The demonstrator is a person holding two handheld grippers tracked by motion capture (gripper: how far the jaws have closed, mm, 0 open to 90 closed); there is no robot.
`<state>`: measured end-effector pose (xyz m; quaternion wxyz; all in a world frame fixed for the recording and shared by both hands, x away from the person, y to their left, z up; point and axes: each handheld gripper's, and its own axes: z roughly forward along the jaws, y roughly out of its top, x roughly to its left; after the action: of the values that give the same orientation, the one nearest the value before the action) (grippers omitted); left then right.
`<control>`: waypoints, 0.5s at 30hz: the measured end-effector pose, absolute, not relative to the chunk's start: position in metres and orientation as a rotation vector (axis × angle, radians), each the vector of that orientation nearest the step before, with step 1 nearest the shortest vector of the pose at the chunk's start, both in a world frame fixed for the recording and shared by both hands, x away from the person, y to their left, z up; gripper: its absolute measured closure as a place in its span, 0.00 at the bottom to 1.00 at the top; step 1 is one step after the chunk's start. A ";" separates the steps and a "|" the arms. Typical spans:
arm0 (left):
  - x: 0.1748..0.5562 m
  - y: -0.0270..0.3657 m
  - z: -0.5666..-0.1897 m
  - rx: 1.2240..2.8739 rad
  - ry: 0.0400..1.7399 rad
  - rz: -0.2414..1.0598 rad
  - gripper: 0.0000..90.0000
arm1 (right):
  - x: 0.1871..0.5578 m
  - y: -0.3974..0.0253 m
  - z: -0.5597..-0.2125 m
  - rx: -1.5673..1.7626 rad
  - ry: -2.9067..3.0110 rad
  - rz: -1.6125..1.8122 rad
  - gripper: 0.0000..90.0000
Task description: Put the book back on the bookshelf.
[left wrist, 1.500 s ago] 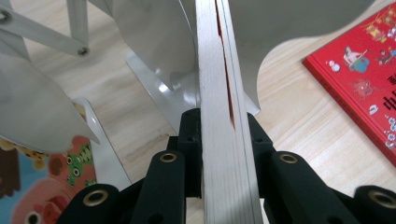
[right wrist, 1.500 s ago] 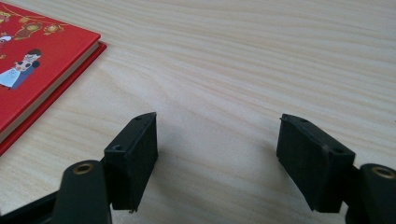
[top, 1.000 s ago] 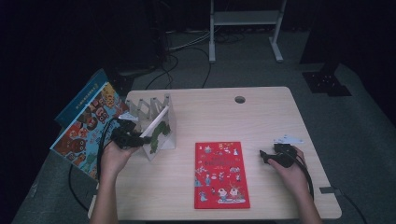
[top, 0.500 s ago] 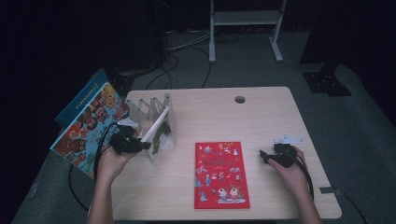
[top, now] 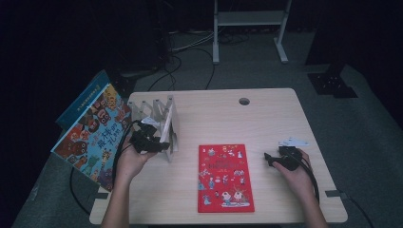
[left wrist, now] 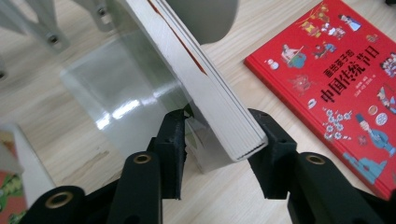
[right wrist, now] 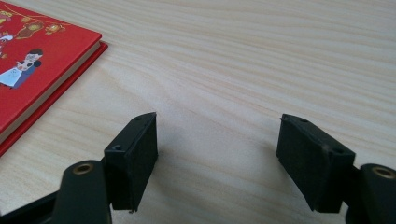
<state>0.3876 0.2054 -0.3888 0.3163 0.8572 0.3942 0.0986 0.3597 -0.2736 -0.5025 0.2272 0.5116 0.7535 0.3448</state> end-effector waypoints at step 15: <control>0.386 0.206 -0.390 2.243 1.029 0.250 0.60 | 0.360 -0.274 -0.503 1.409 2.076 0.950 0.31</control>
<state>0.3858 0.2065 -0.3904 0.3246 0.8553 0.3925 0.0954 0.3597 -0.2736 -0.5025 0.2273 0.5114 0.7535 0.3449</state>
